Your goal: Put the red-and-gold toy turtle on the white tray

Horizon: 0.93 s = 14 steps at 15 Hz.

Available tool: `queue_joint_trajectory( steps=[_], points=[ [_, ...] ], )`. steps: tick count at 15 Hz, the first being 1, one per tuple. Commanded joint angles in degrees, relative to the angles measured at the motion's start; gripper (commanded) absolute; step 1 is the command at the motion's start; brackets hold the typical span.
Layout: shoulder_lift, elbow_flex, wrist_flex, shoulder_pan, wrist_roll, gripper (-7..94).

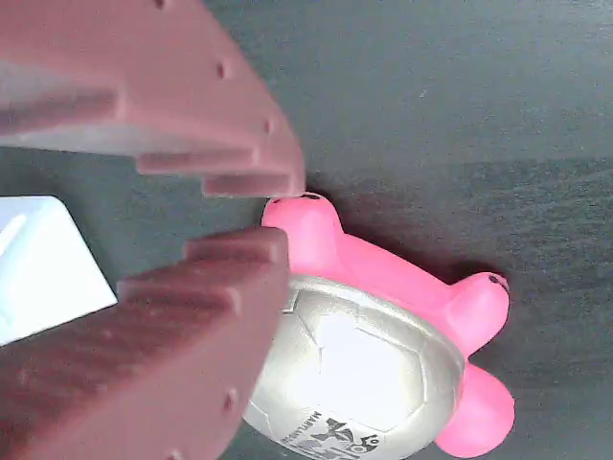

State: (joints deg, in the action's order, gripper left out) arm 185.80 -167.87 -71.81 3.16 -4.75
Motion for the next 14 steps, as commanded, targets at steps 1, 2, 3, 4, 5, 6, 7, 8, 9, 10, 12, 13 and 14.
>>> queue_joint_trajectory(
  steps=[1, 2, 3, 4, 5, 6, 7, 8, 9, 10, 12, 13, 14],
  points=[
    [0.62, 0.35, -0.7, 0.7, -0.62, 0],
    [0.62, 0.35, -0.7, 0.7, -0.62, 0],
    [0.62, 0.35, -0.7, 0.7, -0.62, 0],
    [0.62, 0.35, -0.7, 0.7, -0.62, 0],
    [0.62, 0.35, -0.7, 1.23, 0.09, 1],
    [0.53, 0.35, -0.7, 3.87, 2.37, 0],
    [0.53, 0.35, -0.7, 4.57, 3.08, 0],
    [0.62, 0.35, -0.7, 4.75, 3.16, 0],
    [0.62, 0.35, -0.7, 4.66, 3.16, 1],
    [0.53, 0.35, -0.7, 4.31, 2.9, 0],
    [-3.78, 1.41, 4.22, 4.13, 0.44, 0],
    [-10.02, 6.15, 7.29, 2.37, -2.02, 0],
    [-17.14, 12.66, 9.14, 0.62, -4.31, 0]
  ],
)
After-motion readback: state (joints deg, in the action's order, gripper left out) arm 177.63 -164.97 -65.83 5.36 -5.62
